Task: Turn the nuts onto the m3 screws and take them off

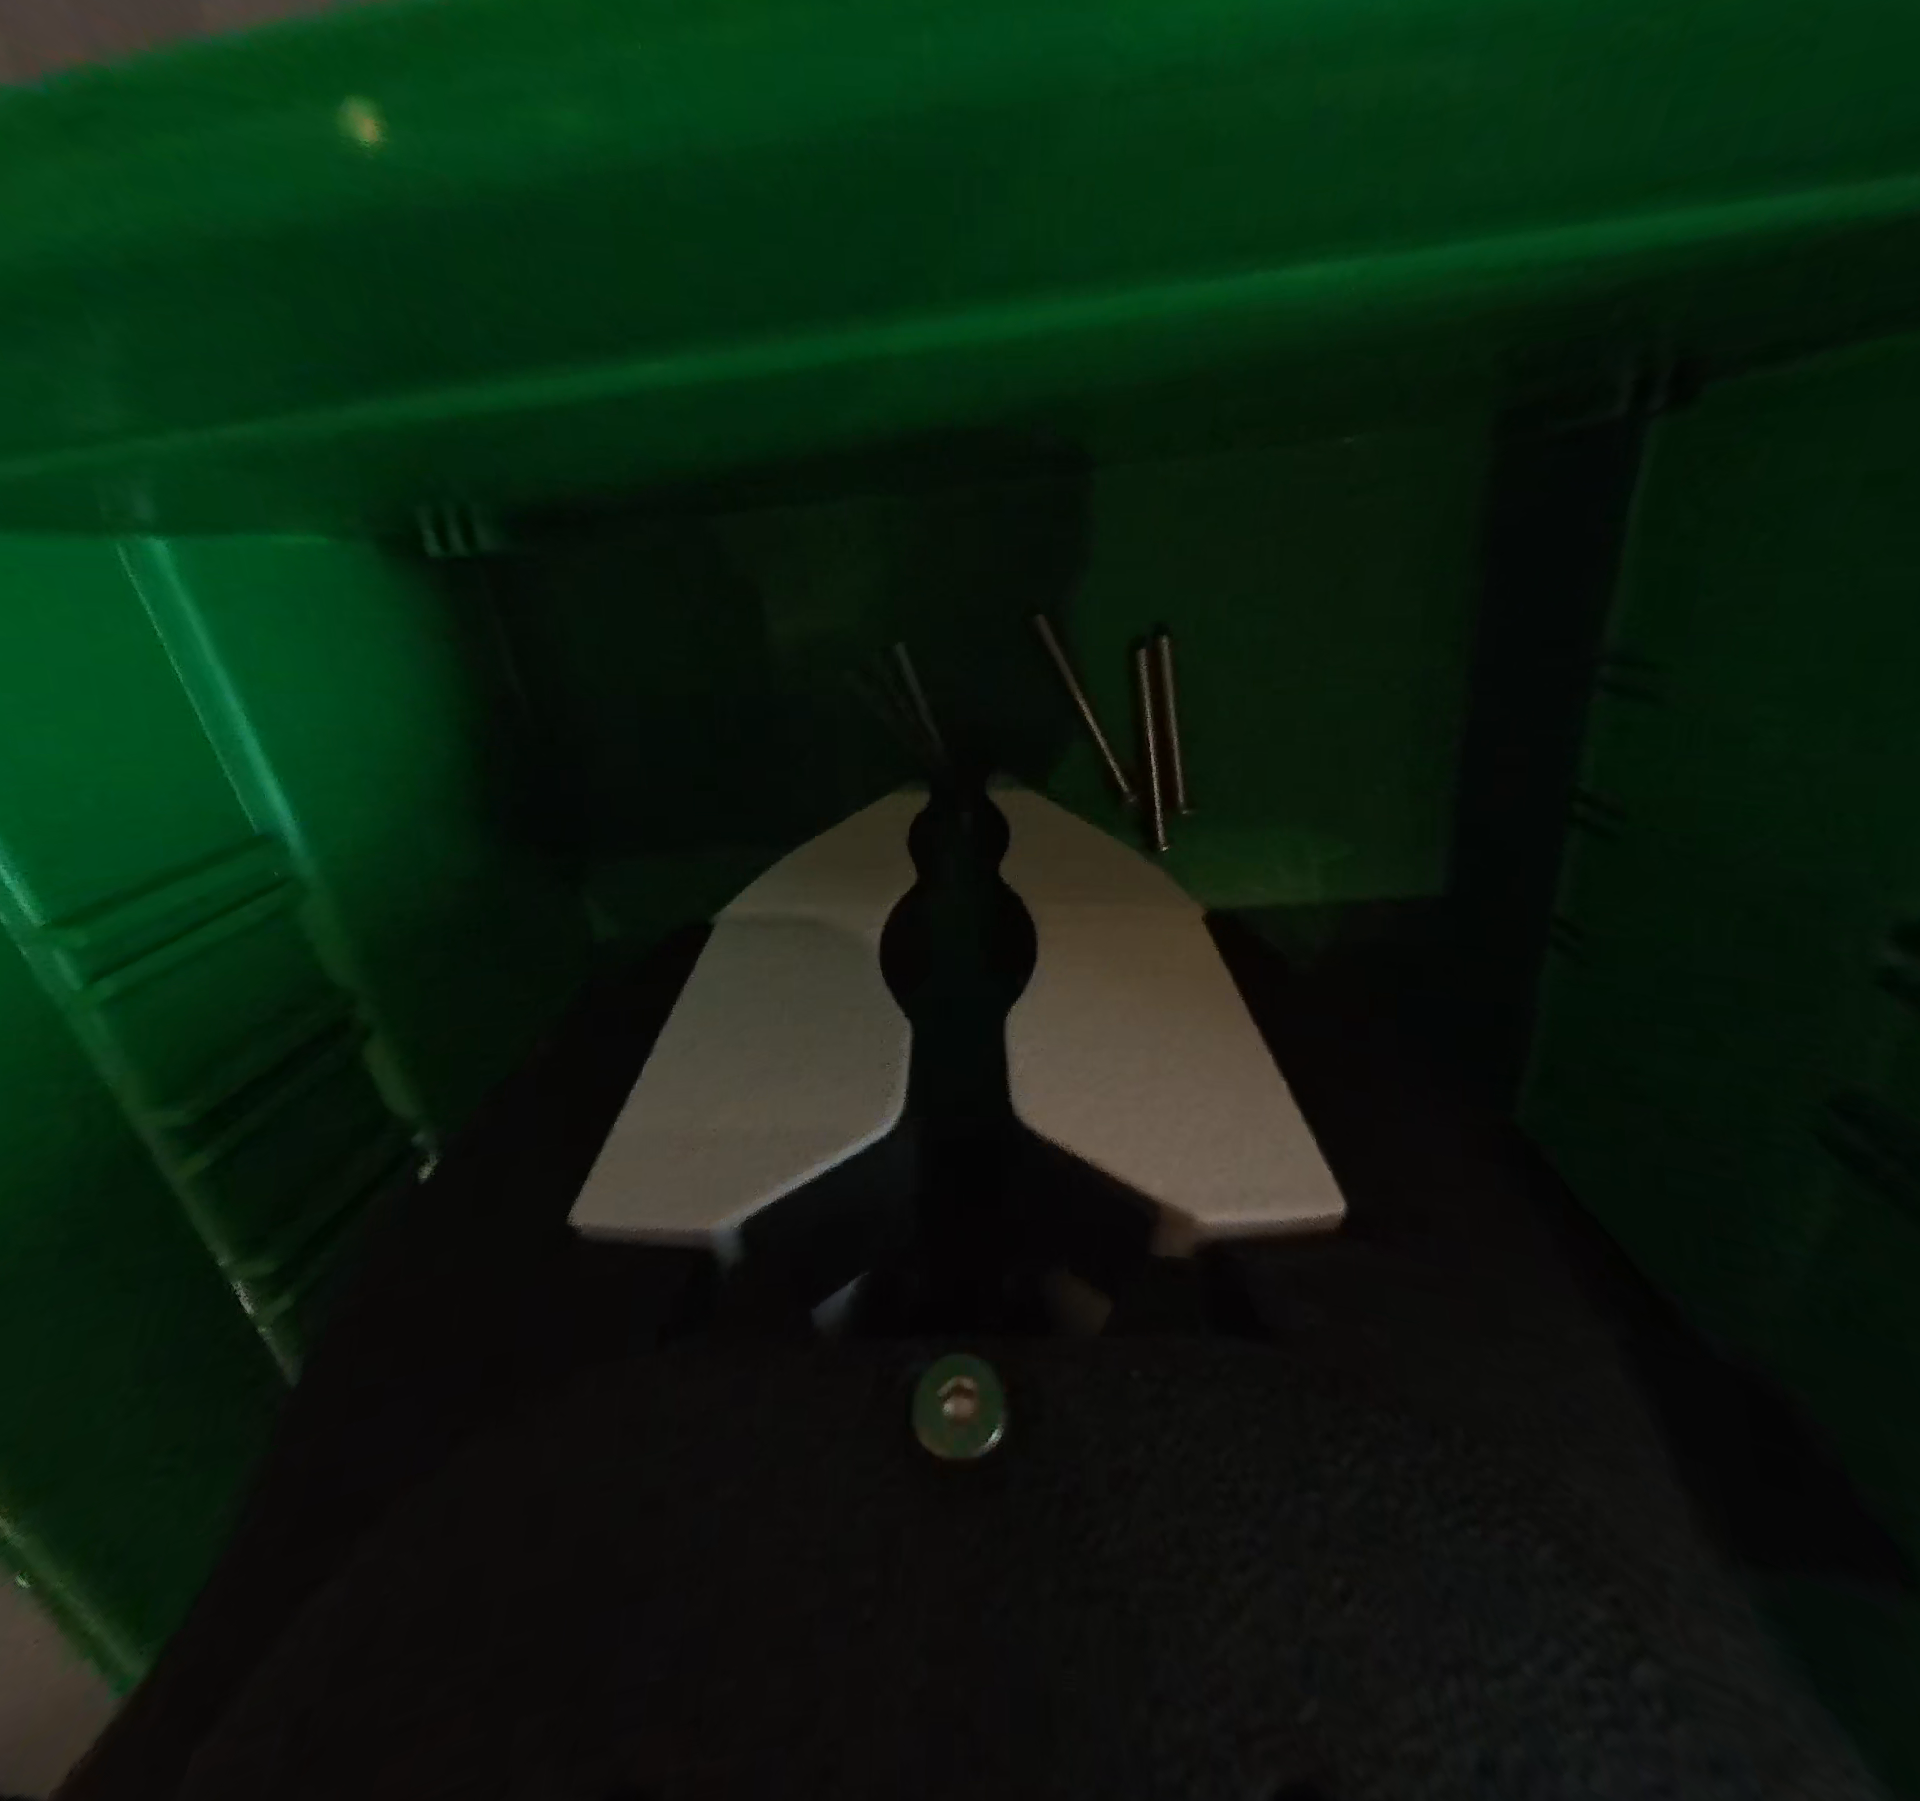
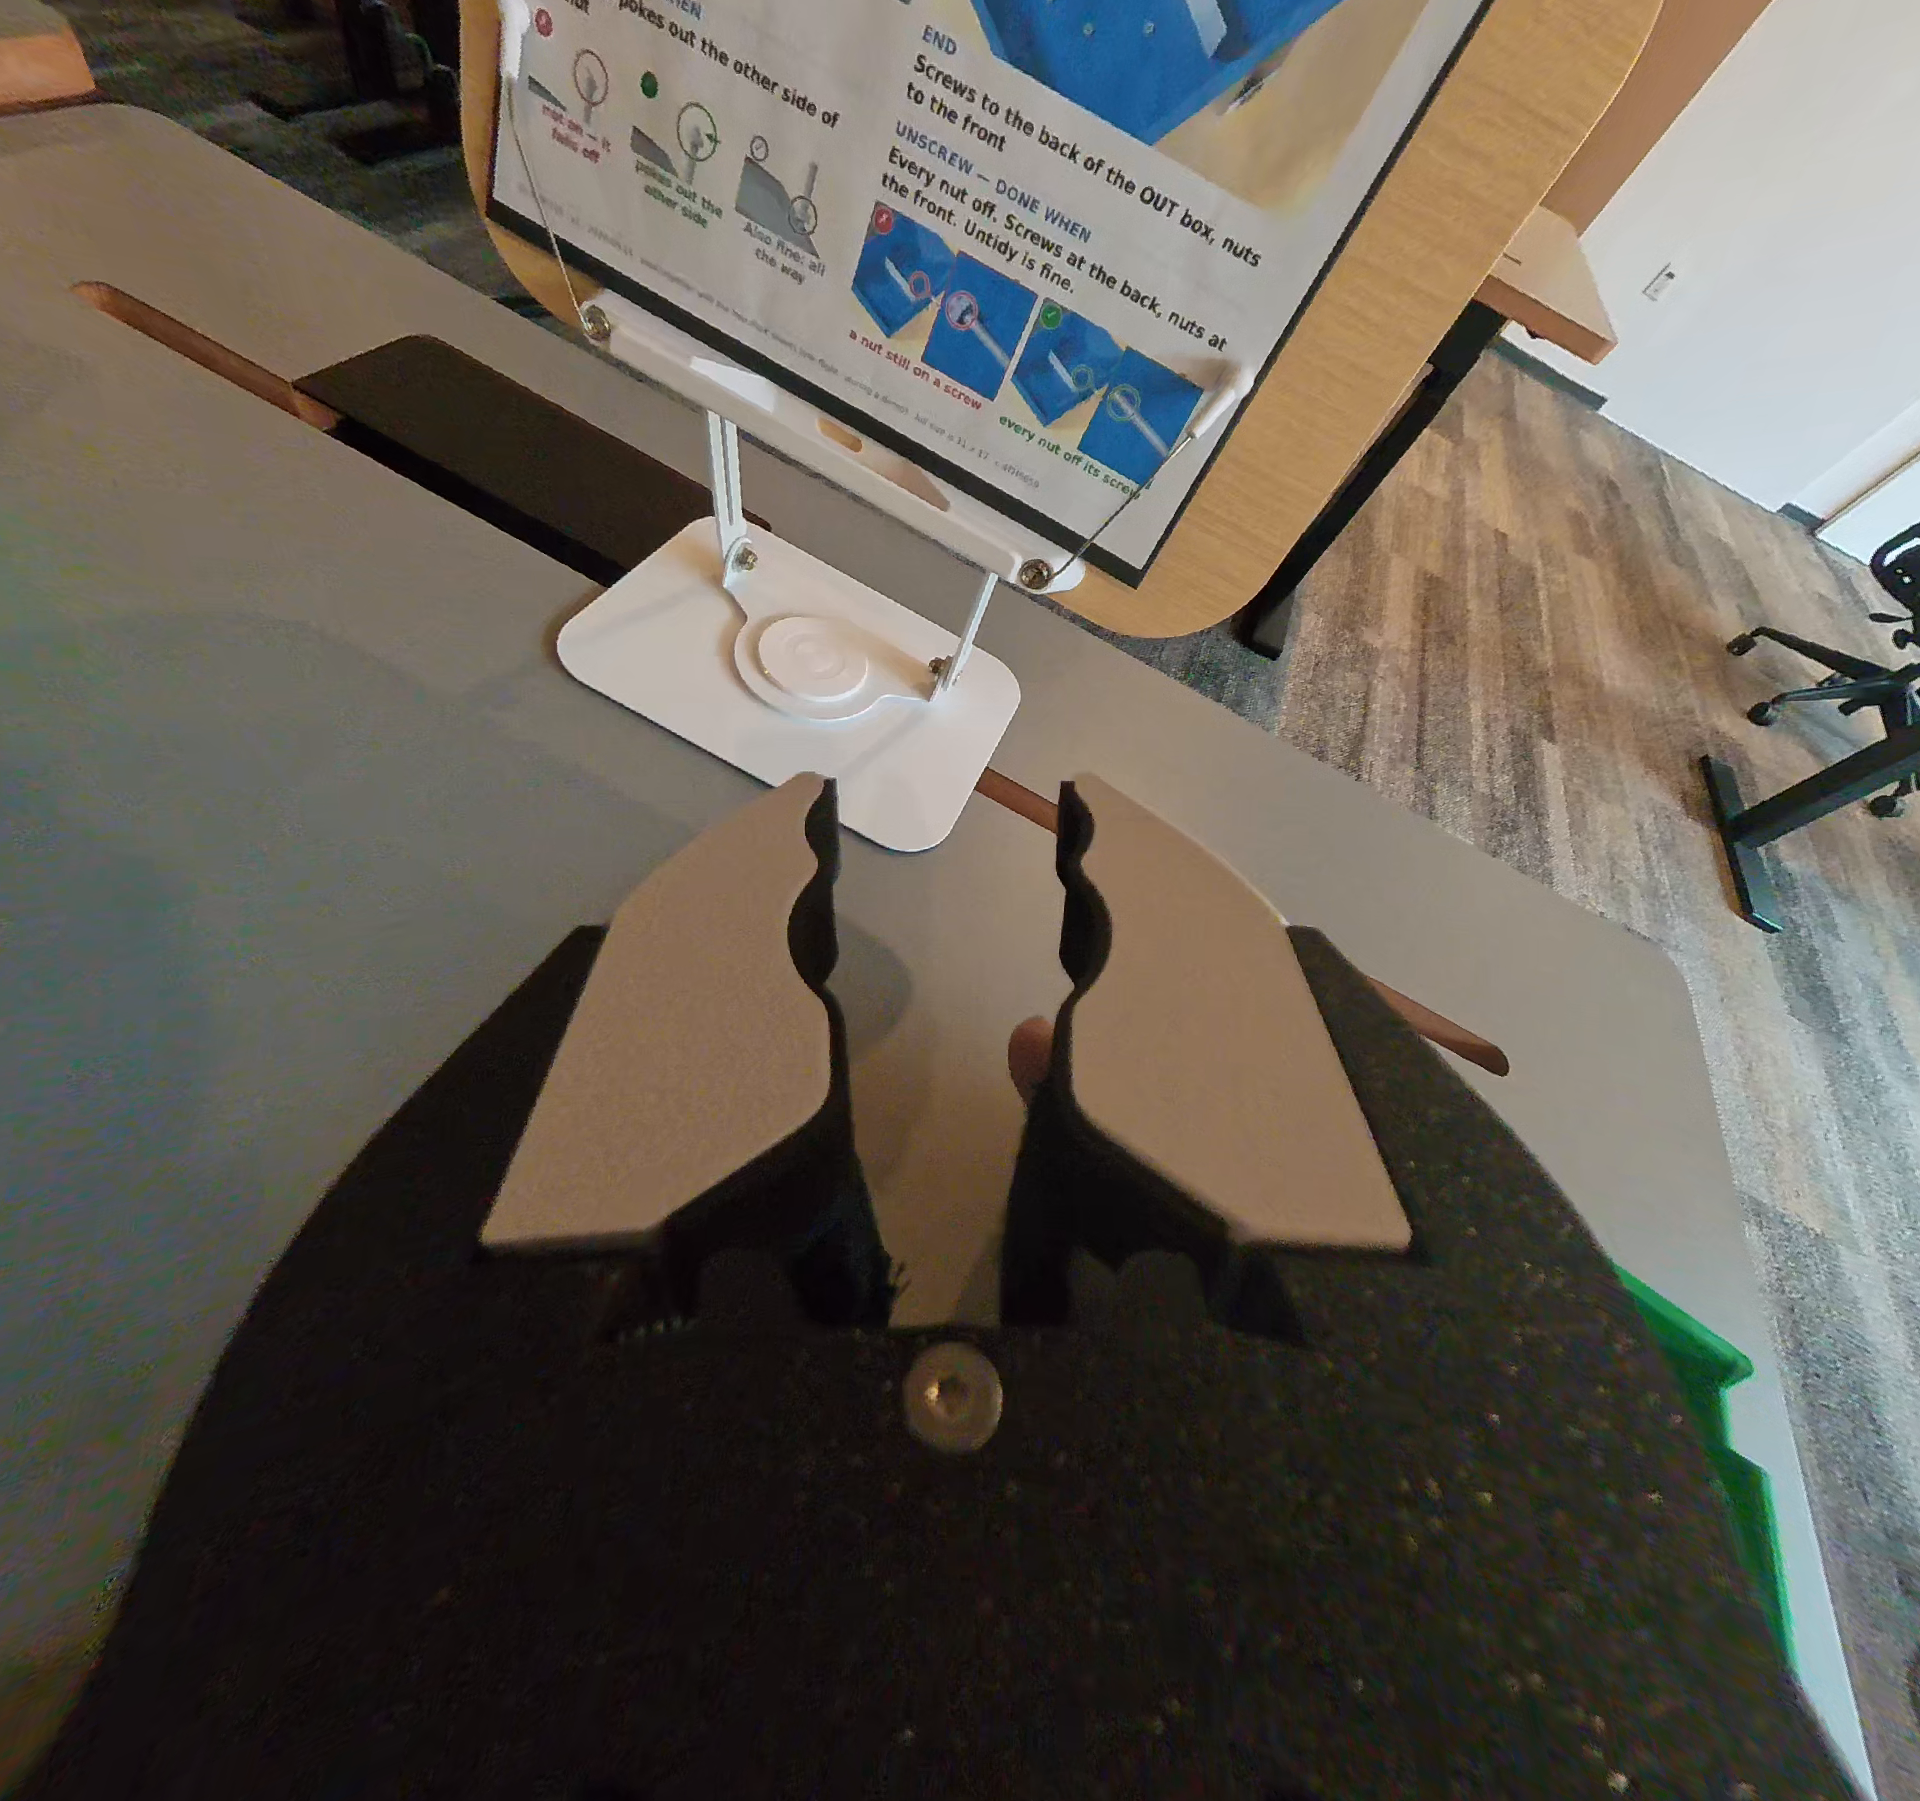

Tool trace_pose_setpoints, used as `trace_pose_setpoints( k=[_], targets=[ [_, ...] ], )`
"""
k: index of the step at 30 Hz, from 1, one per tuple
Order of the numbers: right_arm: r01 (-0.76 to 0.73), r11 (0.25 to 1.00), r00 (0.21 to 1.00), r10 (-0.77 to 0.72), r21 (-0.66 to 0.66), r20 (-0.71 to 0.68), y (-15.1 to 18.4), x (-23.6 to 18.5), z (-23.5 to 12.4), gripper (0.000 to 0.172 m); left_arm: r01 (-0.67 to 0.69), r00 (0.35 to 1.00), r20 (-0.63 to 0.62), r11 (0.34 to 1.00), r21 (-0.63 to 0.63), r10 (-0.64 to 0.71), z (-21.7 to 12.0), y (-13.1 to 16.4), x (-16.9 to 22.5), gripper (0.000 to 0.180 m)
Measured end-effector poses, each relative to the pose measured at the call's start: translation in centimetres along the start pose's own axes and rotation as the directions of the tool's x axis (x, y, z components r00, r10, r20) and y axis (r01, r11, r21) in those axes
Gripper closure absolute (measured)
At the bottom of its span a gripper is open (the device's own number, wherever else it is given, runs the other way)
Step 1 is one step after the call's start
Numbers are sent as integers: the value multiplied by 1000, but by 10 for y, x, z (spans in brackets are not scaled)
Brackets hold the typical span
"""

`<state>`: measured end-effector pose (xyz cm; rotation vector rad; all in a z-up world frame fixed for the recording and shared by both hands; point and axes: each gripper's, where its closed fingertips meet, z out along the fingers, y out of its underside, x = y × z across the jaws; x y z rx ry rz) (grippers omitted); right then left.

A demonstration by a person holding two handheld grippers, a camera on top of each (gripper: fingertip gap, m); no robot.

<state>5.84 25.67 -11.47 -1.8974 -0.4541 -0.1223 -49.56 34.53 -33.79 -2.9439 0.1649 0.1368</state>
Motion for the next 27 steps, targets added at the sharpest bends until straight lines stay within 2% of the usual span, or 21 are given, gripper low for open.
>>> trace_pose_setpoints(
  k=[3, 7, 10, 12, 15, 19, 23, 27],
  targets=[
    [2, 1000, 1000, -2, 5, 0, -1, 0, -1, 133, -6, 1000, 8, 1000, 28, 6, -3, -3, -1, 178],
    [5, 1000, 1000, -5, 16, 10, -3, -4, -1, 133, 1, 1000, 9, 990, 139, -3, -21, -10, -4, 178],
    [13, 1000, 999, -14, 20, 30, -6, -11, 1, 133, 7, 1000, -9, 957, 291, -4, -51, -23, -5, 178],
    [18, 999, 998, -20, 28, 51, -8, -17, 2, 133, -7, 999, -39, 905, 426, 26, -81, -34, 4, 178],
    [21, 999, 995, -26, 50, 101, -13, -30, 3, 133, -41, 987, -95, 775, 631, 129, -133, -46, 31, 179],
    [1, 992, 973, -30, 126, 229, -28, -57, -1, 134, -40, 929, -172, 550, 834, 328, -209, -48, 92, 179],
    [-80, 966, 907, -32, 245, 421, -53, -93, -17, 138, 2, 804, -200, 333, 943, 560, -276, -28, 165, 179],
    [-177, 924, 807, -61, 339, 587, -76, -126, -40, 140, 93, 632, -208, 193, 977, 747, -321, 4, 226, 179]
  ],
)
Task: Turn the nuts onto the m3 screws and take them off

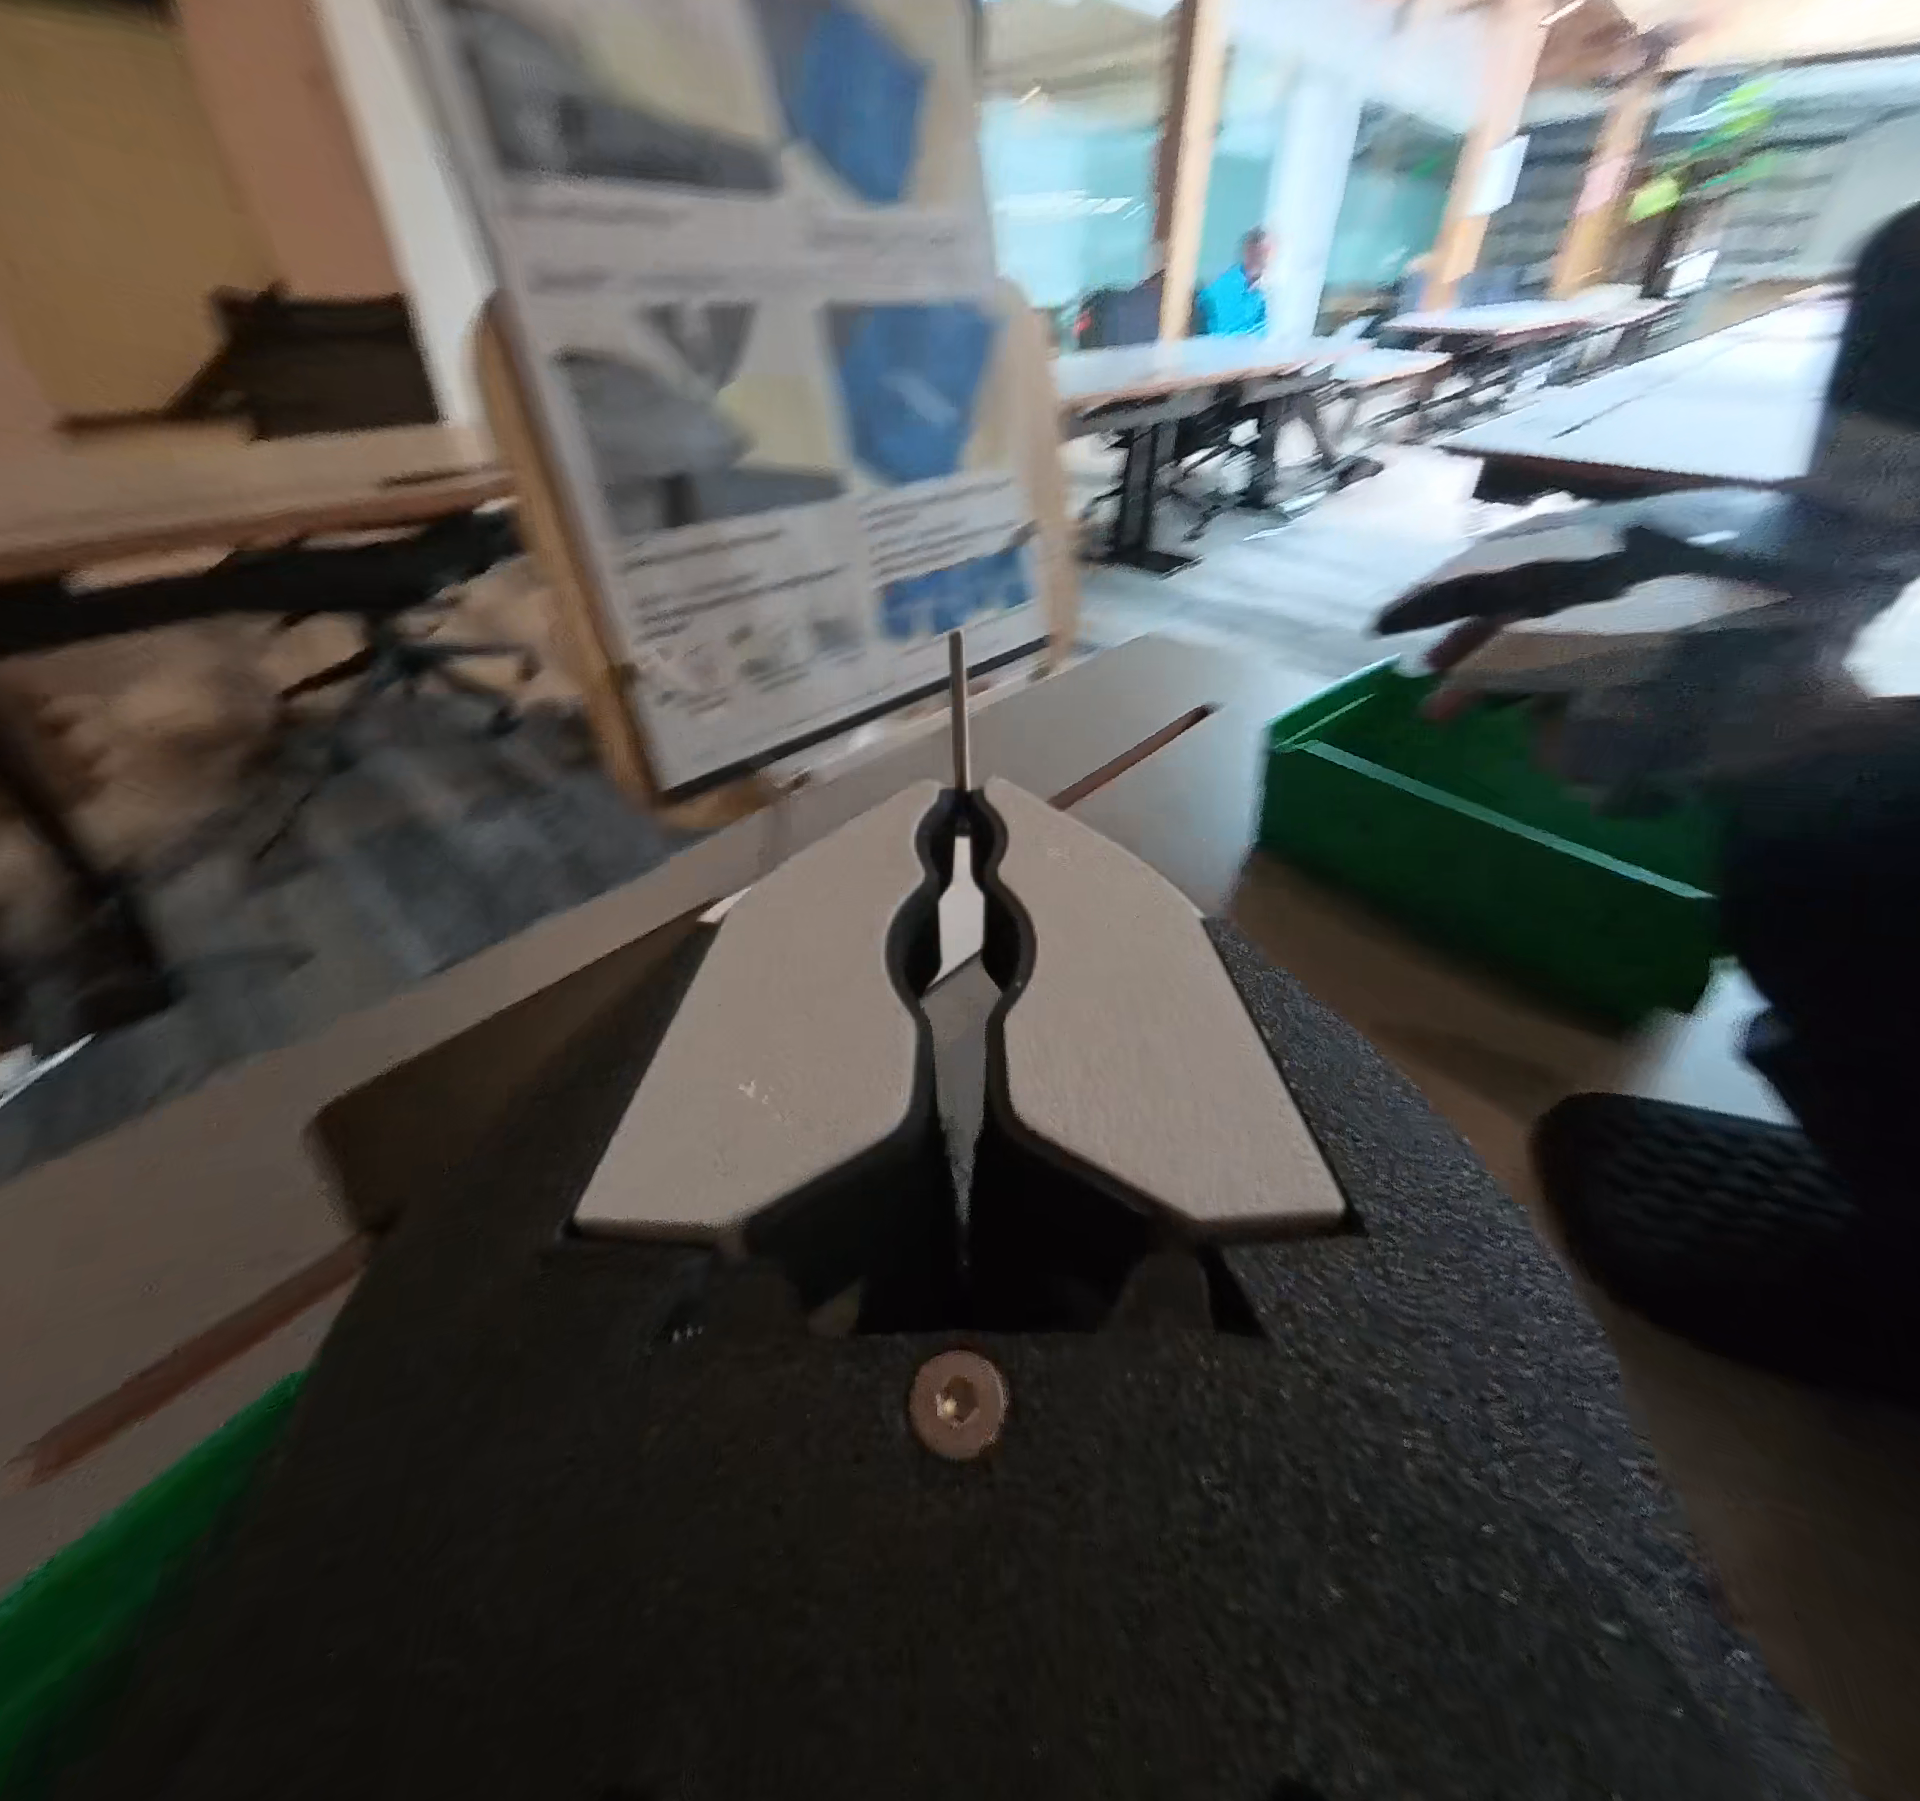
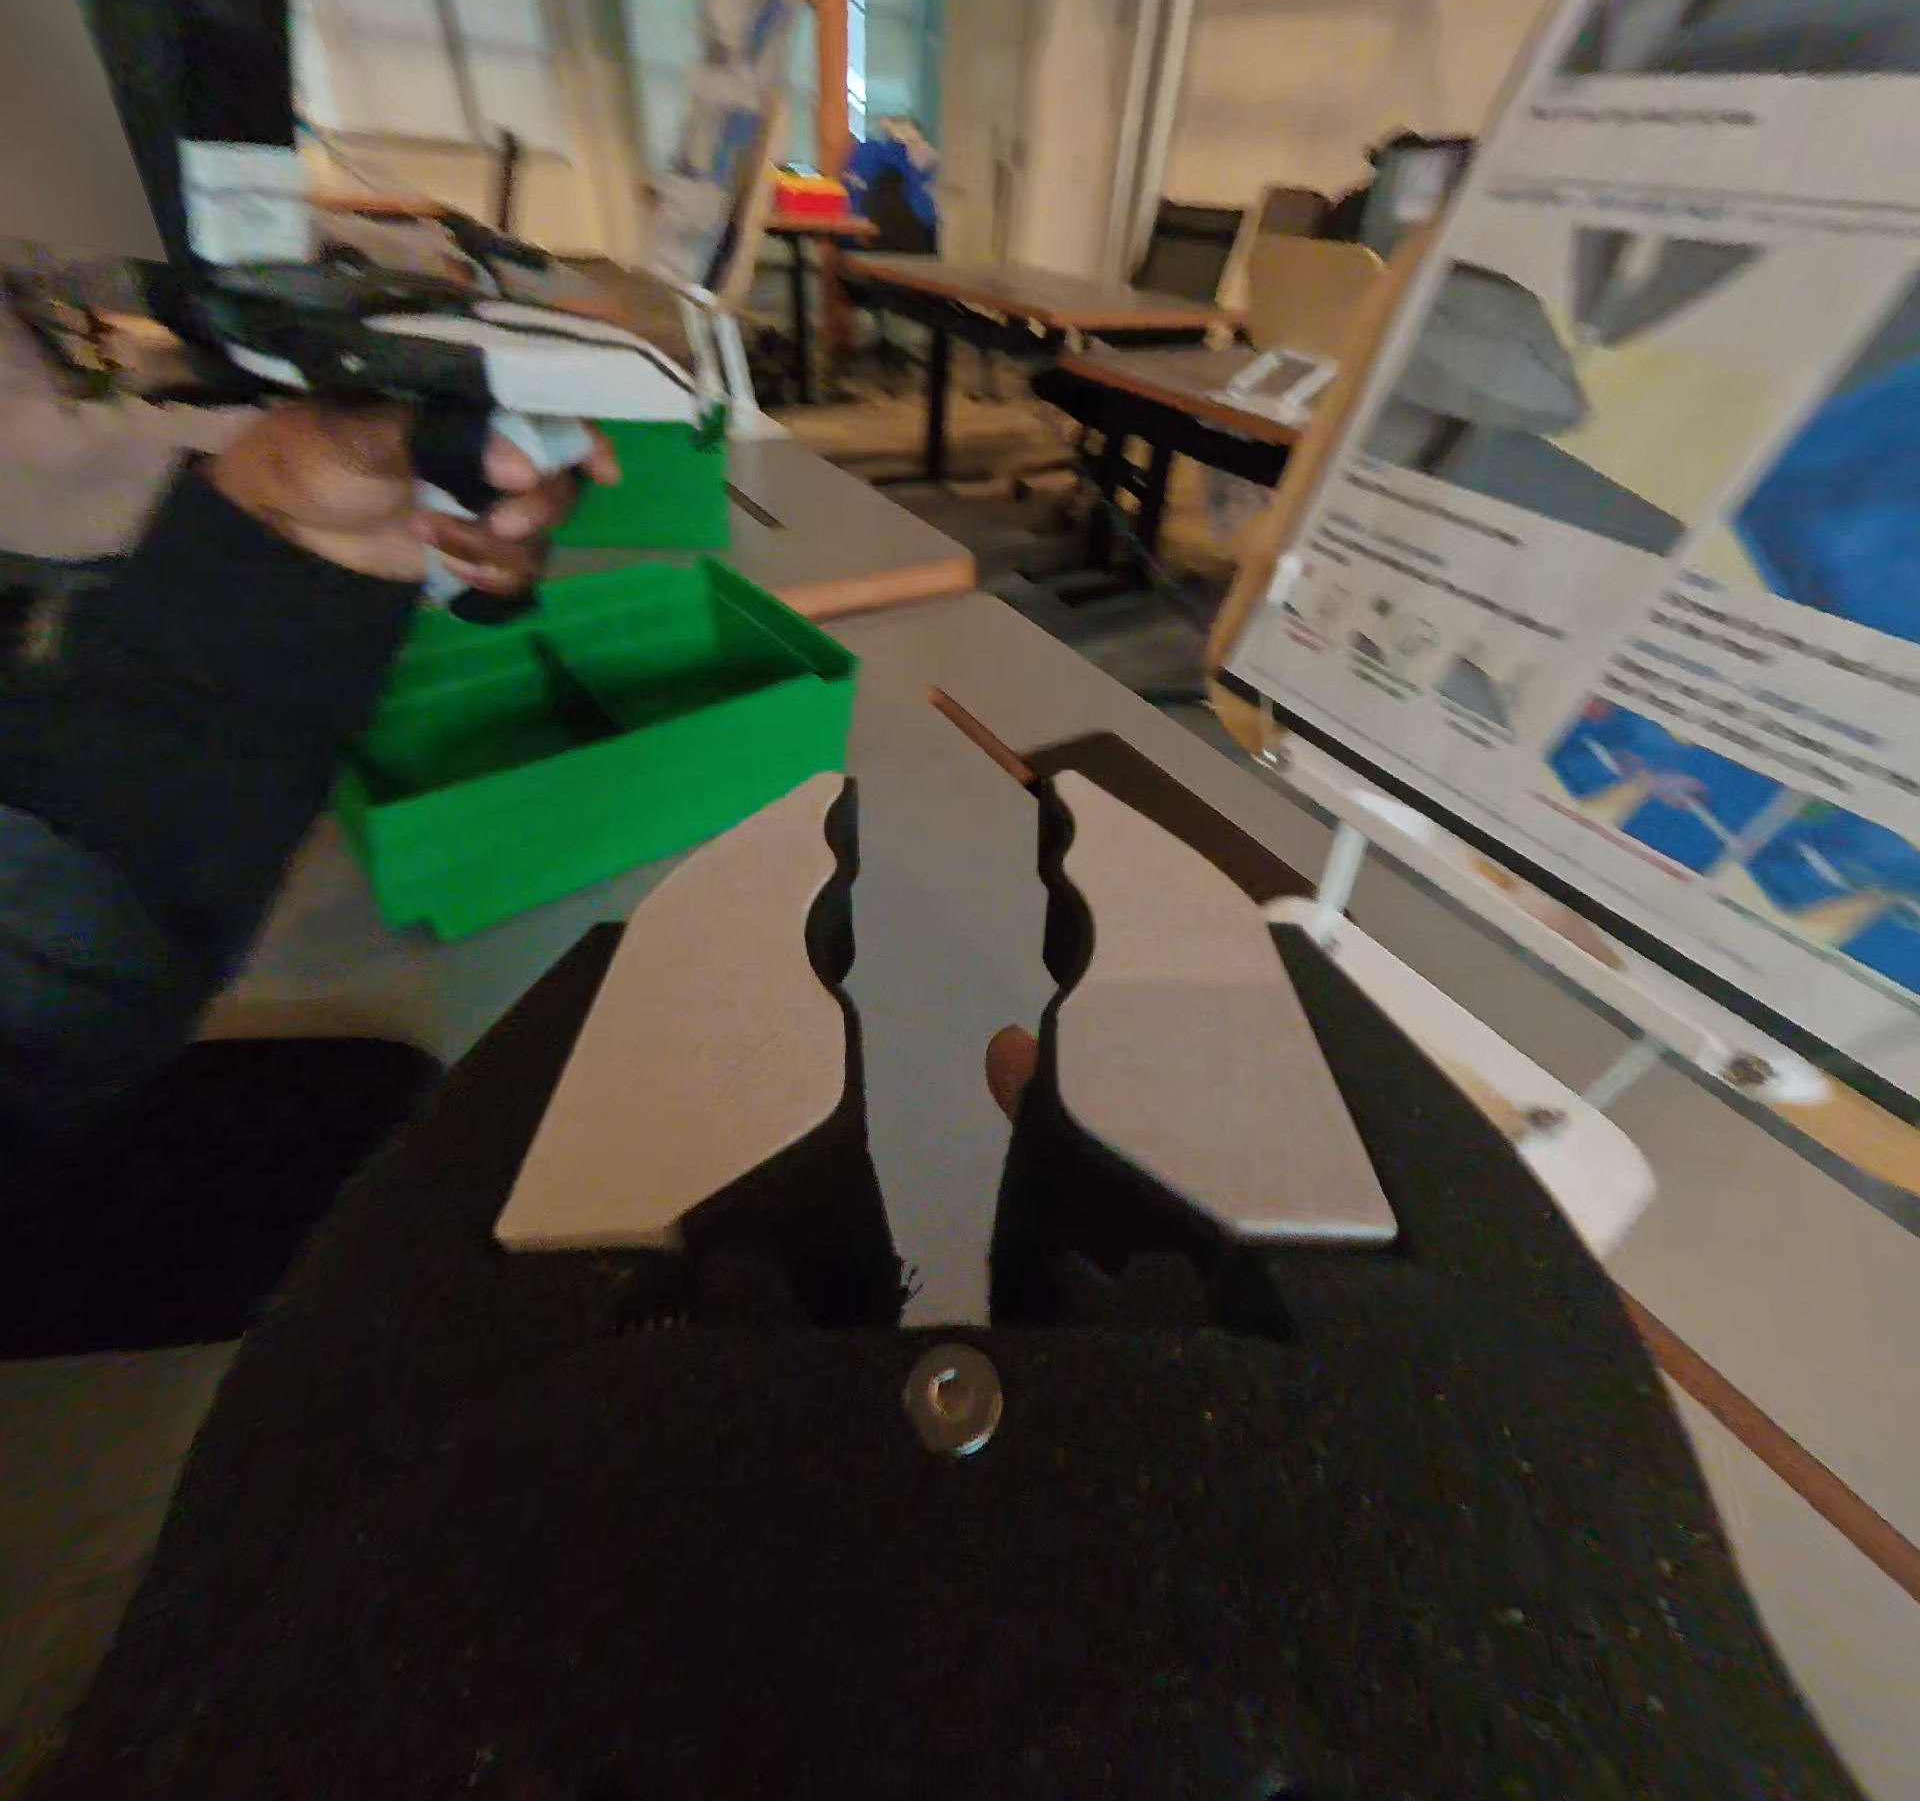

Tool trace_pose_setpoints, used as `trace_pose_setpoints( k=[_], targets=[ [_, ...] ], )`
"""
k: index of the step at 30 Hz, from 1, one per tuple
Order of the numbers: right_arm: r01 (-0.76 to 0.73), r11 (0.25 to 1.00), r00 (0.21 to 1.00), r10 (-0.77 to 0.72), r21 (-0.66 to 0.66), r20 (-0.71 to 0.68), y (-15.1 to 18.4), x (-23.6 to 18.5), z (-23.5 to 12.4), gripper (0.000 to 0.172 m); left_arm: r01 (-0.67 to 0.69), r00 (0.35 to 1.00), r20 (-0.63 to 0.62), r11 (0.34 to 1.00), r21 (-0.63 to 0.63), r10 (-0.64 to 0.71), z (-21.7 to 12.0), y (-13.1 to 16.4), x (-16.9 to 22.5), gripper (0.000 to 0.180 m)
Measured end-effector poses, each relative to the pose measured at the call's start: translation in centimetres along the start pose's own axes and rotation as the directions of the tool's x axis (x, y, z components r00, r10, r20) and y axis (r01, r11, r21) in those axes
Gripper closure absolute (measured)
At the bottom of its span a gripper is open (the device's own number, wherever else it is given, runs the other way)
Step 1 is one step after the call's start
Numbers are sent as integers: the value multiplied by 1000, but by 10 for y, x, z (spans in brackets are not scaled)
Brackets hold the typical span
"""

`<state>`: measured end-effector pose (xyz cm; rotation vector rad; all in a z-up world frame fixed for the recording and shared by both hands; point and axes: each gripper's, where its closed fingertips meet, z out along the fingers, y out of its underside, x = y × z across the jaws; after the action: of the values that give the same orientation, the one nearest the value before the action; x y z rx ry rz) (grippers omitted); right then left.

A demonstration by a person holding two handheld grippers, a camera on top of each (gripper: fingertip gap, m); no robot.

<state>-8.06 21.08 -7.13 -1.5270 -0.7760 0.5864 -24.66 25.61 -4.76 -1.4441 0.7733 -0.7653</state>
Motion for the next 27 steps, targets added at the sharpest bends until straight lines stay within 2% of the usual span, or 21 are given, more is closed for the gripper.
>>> trace_pose_setpoints(
  k=[4, 10, 16, 25, 27],
  targets=[
    [-16, 993, 990, 1, 114, 138, -19, -30, 4, 141, 12, 973, -229, 997, 75, 6, 12, -15, 59, 179],
    [-96, 967, 943, 12, 236, 332, -41, -68, 0, 142, 36, 893, -449, 995, 96, 11, 20, -15, 118, 180],
    [-90, 963, 924, -15, 254, 381, -44, -80, -2, 145, 27, 850, -528, 998, 51, 4, 31, -2, 144, 180],
    [-80, 968, 918, -21, 237, 396, -43, -86, 0, 170, 5, 820, -573, 1000, 16, 5, 33, 5, 160, 180],
    [-80, 973, 917, -14, 217, 398, -42, -89, 1, 170, 4, 814, -581, 1000, -7, -7, 29, 6, 159, 179]
  ],
)
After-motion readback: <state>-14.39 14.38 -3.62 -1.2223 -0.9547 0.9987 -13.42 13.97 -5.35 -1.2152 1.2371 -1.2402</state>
